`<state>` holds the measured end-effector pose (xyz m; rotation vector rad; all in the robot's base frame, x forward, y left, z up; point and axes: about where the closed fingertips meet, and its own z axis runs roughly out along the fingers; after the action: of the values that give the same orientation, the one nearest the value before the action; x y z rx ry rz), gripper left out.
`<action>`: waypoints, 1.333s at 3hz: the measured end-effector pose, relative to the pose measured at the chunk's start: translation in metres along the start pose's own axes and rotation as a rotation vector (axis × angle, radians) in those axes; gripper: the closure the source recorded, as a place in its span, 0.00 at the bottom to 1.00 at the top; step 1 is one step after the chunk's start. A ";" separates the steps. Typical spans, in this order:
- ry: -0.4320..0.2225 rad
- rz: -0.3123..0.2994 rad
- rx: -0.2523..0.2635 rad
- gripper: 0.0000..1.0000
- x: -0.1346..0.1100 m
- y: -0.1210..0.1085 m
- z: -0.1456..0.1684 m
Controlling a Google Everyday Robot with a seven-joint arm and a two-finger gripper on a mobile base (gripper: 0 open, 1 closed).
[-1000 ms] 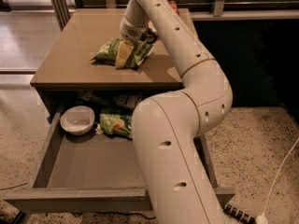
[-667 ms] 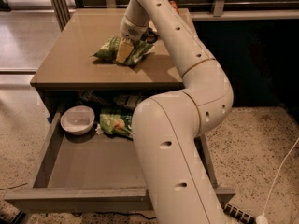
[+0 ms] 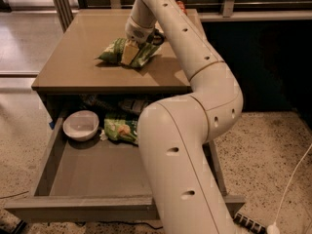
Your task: Place green jalapeno chip bag into top drawer
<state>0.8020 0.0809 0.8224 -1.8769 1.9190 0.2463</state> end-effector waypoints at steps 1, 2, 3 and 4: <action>0.000 0.000 0.000 1.00 0.000 0.000 0.000; -0.002 0.017 0.014 1.00 0.002 -0.003 -0.011; -0.005 0.109 0.112 1.00 0.041 -0.018 -0.059; -0.009 0.199 0.230 1.00 0.078 -0.020 -0.124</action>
Offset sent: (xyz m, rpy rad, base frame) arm -0.0135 -0.0606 0.0288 0.0163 -0.0575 -0.1027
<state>0.8005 -0.0435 0.9019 -1.5379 2.0340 0.0887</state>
